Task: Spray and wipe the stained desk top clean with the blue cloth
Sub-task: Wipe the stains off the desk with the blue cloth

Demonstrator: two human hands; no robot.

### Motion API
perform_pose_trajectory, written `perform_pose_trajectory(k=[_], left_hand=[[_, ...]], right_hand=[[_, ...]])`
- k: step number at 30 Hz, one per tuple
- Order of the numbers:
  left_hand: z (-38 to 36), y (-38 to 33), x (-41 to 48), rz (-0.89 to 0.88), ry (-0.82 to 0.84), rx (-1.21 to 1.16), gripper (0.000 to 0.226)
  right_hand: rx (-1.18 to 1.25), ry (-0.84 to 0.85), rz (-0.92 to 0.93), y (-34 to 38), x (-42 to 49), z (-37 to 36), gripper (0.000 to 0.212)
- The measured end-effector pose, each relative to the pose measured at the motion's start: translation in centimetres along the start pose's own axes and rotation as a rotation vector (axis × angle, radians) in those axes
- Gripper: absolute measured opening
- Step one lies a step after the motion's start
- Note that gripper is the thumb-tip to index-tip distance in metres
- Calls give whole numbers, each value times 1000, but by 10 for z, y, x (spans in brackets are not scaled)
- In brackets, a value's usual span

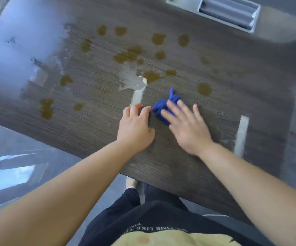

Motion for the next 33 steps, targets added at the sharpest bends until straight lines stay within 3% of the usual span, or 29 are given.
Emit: perform_pose_trajectory(k=[3,5,9,12,14,17,21,23,26,29,31,33], left_hand=[[0,-10,10,23,24,29,61],[-3,-19,15,42,44,54,59],[-17,-27,16,63,44,93,59],[-21,-25,16,35,74,167,72],[-21,-26,16,9,114,215,77],[-18,-28,17,8,159,248,79],[-14,-30,19,19,175,249,77],[-11,-29,20,21,161,229,74],[-7,-28,21,15,121,188,65],[-6,-26,21,8,119,176,63],[-7,-25,20,-7,146,217,68],[-8,-25,20,-14,163,245,71]], right_hand=[[83,-50,-339,-39,36,16,48],[83,-99,-412,-32,36,14,50],[27,-36,-103,8,-40,-5,50],[-7,48,48,-18,-92,-2,49],[2,-3,-59,-50,-89,7,49],[109,-73,-404,-79,-47,19,55],[128,-216,-663,-58,4,16,61],[111,-196,-567,-31,0,8,57],[92,-85,-220,-5,-44,-1,48],[40,-27,-1,-39,-78,4,45],[46,-60,-120,-76,-67,14,46],[114,-139,-451,-99,-35,26,46]])
Point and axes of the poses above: each hand's wrist, its own x-axis towards the middle knuckle, its own z-axis out of the back of the hand, y = z × x, the point moved 2 cm from there along x, towards the middle knuckle, and after that the axes turned 9 degrees about x, right-handed, at the moved point
